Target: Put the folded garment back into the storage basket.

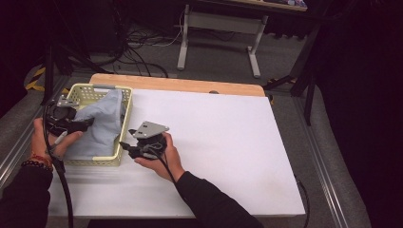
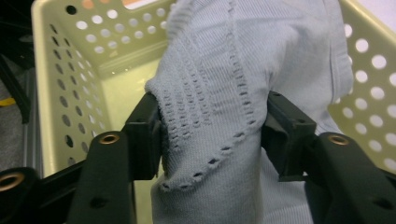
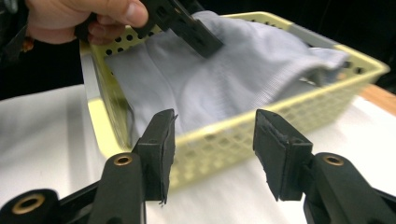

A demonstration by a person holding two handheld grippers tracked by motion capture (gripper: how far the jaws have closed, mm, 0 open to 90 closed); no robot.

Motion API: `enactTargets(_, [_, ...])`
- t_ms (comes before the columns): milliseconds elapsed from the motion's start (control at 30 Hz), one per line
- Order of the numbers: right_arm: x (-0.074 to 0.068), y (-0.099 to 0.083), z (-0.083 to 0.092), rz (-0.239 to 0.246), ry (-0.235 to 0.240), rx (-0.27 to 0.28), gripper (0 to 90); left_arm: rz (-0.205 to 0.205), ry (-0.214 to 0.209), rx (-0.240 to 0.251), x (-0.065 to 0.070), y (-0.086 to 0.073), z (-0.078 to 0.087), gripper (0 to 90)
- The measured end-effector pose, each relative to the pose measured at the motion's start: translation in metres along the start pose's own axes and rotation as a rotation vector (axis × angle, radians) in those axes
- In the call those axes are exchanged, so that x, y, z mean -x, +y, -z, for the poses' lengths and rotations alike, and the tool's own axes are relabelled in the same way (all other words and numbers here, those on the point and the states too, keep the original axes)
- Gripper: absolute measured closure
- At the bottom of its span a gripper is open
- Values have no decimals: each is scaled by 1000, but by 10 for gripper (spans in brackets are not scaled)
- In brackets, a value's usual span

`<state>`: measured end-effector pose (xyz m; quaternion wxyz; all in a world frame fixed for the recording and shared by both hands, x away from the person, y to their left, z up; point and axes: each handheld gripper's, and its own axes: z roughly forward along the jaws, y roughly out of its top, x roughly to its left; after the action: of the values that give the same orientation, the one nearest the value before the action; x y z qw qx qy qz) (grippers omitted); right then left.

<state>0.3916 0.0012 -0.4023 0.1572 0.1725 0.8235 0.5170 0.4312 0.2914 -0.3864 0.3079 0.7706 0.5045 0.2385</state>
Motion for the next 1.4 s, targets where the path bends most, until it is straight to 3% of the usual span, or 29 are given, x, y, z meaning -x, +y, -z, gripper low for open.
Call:
enactTargets(267, [17, -29, 53, 20, -55, 3, 483, 57, 20, 83, -3, 7, 7, 381])
enactTargets(333, [26, -43, 68, 1, -85, -1, 482, 13, -4, 101, -1, 12, 7, 584])
enactTargets(433, [34, -54, 89, -10, -115, 9, 479, -55, -4, 40, 7, 17, -6, 848])
enactTargets(533, [37, -63, 107, 10, -141, 13, 478, -70, 3, 21, 9, 20, -13, 879])
enactTargets(567, [37, -67, 113, 15, -146, 12, 478, -77, 41, 15, 11, 24, -20, 868])
enactTargets(633, [38, -71, 119, 26, -155, 12, 478, -61, 50, 20, 9, 26, -22, 827])
enactTargets(667, [37, -79, 131, 42, -166, 6, 476, -14, 79, 56, 5, 30, -23, 802])
enactTargets(733, [37, -82, 136, 53, -167, 4, 474, 10, 78, 73, 2, 33, -24, 813])
enactTargets(800, [39, -91, 150, 73, -175, -15, 470, 34, 112, 96, 0, 35, -25, 821])
enactTargets(833, [39, -94, 154, 67, -175, -16, 470, 32, 91, 63, -1, 38, -30, 824])
enactTargets(867, [41, -98, 158, 63, -176, -22, 469, 32, 91, 63, -1, 38, -30, 821])
enactTargets(900, [42, -100, 161, 62, -179, -30, 468, 10, 99, 17, 0, 38, -37, 824])
enactTargets(933, [42, -100, 161, 62, -179, -30, 468, 10, 99, 17, 0, 38, -37, 827])
enactTargets(1033, [47, -109, 177, 51, -206, -39, 464, -14, 53, -56, 4, 38, -50, 845])
enactTargets(1167, [53, -114, 189, 29, -232, -36, 462, -31, 58, -83, 7, 38, -56, 857])
enactTargets(1200, [54, -116, 193, 24, -242, -35, 460, -26, 35, -100, 7, 38, -60, 861])
enactTargets(1400, [63, -124, 216, -6, -293, -31, 447, -85, 43, -188, 14, 35, -72, 871])
